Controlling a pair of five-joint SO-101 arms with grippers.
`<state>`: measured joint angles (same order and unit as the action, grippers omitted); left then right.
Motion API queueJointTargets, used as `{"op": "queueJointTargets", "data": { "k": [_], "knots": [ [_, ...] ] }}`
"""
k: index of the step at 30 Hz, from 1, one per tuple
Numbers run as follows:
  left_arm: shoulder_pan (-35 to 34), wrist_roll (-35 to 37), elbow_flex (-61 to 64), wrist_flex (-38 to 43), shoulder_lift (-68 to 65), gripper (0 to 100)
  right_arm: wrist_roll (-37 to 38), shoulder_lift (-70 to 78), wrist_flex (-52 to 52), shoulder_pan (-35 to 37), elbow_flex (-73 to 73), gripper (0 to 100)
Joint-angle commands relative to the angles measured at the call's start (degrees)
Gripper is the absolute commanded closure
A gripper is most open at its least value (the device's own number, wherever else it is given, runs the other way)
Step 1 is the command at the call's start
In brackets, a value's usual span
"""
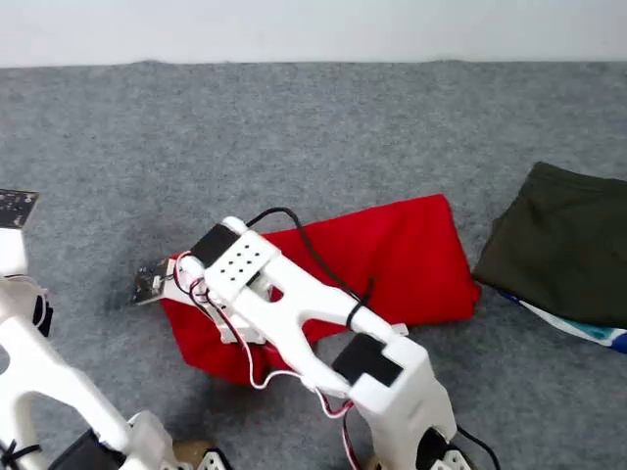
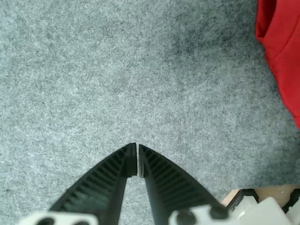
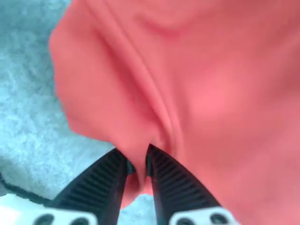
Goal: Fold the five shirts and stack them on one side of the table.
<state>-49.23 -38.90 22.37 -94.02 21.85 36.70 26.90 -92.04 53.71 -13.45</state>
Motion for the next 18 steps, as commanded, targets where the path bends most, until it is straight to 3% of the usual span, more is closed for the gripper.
{"op": "queueJointTargets", "data": {
  "k": [1, 6, 18],
  "knots": [
    [0.3, -0.4, -0.7, 0.9, 1.9, 98, -1.0, 2.2, -0.6, -1.7, -5.5, 90.4],
    [0.1, -0.4, -0.7, 0.6, 1.9, 98, -7.7, 9.7, 0.9, -6.5, -15.3, 79.9],
    [0.1, -0.4, -0.4, 0.5, 1.9, 98, -8.2, 23.5, -10.7, -14.4, -45.0, 79.6]
  ]
}}
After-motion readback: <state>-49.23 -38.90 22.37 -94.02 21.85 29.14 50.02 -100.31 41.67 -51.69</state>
